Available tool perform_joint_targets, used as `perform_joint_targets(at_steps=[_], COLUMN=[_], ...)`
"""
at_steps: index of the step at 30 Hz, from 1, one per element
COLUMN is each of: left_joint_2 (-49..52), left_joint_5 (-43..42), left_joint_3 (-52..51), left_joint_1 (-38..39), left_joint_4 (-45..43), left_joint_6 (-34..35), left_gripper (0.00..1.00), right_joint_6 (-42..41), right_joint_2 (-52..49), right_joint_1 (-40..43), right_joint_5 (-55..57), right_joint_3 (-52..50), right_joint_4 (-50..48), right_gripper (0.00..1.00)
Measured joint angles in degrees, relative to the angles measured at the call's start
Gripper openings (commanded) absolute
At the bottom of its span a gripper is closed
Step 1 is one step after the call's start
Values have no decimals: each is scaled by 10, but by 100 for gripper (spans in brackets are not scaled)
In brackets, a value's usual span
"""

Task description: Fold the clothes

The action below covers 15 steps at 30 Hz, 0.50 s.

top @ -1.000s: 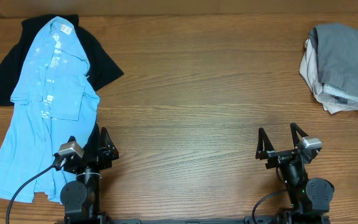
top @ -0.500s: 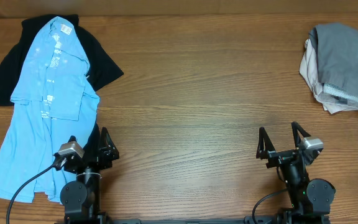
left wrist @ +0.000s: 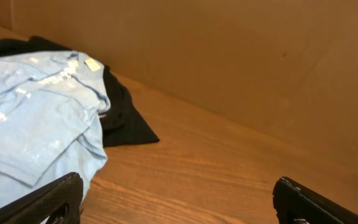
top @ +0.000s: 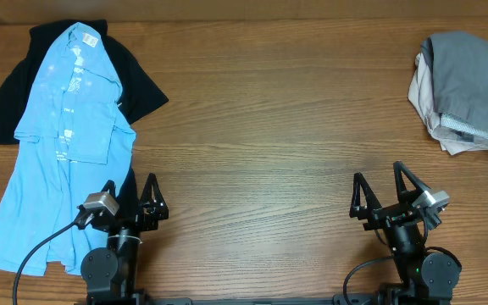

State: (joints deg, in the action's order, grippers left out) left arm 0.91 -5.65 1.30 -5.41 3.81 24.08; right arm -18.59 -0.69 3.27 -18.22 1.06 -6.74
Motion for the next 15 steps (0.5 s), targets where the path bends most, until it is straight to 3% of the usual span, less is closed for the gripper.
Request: perform_joint_targets(at_steps=[8, 15], left_joint_2=[32, 188], left_joint_5=[-6, -11], left_joint_3=[98, 257], left_joint_1=[0, 0], left_joint_4=[79, 156], left_joint_6=[-21, -35], left_gripper=[100, 100], right_joint_6=[-7, 3], right_joint_2=[-16, -119], right_joint_1=[0, 0], right_joint_5=[-7, -18], right_joint_3=[17, 130], right_joint_4=[5, 72], right_gripper=[100, 100])
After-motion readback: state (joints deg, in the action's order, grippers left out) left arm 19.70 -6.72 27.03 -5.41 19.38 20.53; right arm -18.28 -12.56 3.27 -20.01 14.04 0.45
